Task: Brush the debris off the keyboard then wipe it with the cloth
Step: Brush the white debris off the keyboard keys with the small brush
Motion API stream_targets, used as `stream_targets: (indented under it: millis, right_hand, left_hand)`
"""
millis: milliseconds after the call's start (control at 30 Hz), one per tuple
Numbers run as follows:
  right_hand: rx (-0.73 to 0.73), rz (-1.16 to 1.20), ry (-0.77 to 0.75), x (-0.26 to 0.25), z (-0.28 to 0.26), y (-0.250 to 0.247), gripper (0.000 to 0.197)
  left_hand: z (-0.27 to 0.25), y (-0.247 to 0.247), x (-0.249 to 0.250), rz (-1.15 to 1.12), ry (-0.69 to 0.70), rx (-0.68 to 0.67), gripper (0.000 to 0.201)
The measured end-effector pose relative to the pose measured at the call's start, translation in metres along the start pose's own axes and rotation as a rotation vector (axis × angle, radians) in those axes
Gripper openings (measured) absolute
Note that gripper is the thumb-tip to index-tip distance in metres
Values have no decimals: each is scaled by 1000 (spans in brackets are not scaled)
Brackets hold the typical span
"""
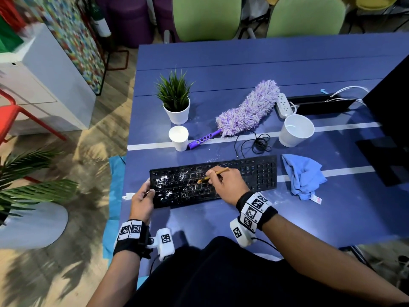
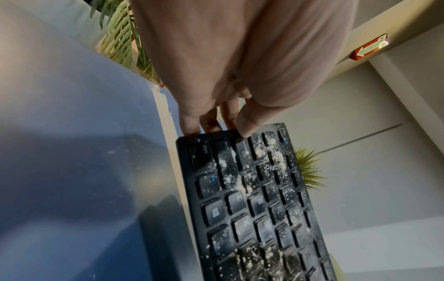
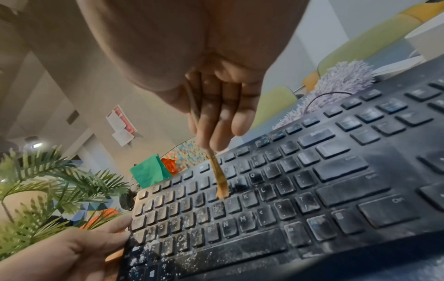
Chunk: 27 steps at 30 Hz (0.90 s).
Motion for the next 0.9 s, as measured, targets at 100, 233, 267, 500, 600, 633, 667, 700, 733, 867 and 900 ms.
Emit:
stream_targets:
  millis: [100, 233, 267, 500, 600, 633, 667, 700, 733, 867, 900]
  right_hand:
    - [39, -1, 36, 4, -1, -4, 40]
    - [-83, 64, -49, -14, 0, 12, 32]
    - [-42, 57, -62, -14, 0, 10, 31]
    - [-67, -10, -81, -6, -6, 12, 38]
    - [-34, -13, -60, -3, -6, 10, 38]
    - [-72, -24, -69, -5, -6, 14, 36]
    - [-94, -20, -77, -7, -6, 16, 38]
    - [-88, -11, -64, -7, -7, 17, 41]
    - [-51, -3, -39, -4, -8, 14, 46]
    - [38, -42, 51, 11, -8, 5, 49]
    - [2, -37, 23, 7, -7, 9, 44]
  left_hand:
    - [1, 1, 1, -2, 18, -7, 45]
    - [2, -2, -3, -7, 4, 15, 45]
    - [2, -1, -2, -8, 10, 12, 45]
    - [1, 3, 4, -6, 37, -16, 44]
    - [3, 2, 3, -12, 32, 0, 46]
    - [3, 3, 4, -3, 27, -3, 46]
    - [3, 3, 4, 0, 26, -3, 47]
    - [3, 3, 3, -3, 28, -1, 46]
    - [3, 2, 2, -13, 31, 6, 46]
    - [3, 7, 7, -22, 53, -12, 45]
    - [2, 7, 8, -21, 53, -9, 46]
Point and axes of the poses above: each hand's wrist, its own z-axis towards the middle knuckle, its own y-axis out of the palm, x = y × z, the point moved 7 cm from there along z, towards the middle knuckle, and after that the axes turned 13 degrees about -x, right-handed, at the moved point
